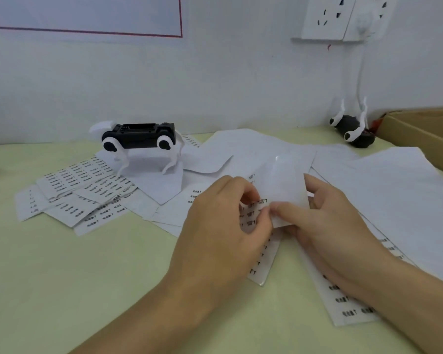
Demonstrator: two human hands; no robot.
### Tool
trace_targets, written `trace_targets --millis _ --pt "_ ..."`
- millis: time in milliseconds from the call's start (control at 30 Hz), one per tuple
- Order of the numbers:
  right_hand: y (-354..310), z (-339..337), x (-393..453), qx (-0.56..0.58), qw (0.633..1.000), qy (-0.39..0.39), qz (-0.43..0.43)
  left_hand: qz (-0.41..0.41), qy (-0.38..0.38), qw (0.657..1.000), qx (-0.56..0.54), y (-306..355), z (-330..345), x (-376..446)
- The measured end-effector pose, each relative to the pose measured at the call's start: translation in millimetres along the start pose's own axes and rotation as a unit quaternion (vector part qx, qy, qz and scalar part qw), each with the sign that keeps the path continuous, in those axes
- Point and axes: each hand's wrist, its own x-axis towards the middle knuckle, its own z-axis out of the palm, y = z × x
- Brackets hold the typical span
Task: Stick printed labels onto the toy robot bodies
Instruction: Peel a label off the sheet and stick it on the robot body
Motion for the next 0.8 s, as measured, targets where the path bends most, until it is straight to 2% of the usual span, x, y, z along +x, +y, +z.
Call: trace_targets --millis 467,667,800 --pt "-1.9 1.5 -0.5 0.023 0.999 0.034 0.021 0.011 0.023 1.000 -0.012 -0.6 -0.2 1.4" --pt "-3.0 3.2 -4.2 -0.004 0.999 0.038 0.010 -0.022 0.016 0.998 -0.052 -1.0 -2.6 2.4" --pt "-5.5 4.3 -7.0 -0.041 0.999 0.036 -0.003 -0.020 0.002 0.999 -0.037 0.1 -2.3 1.8"
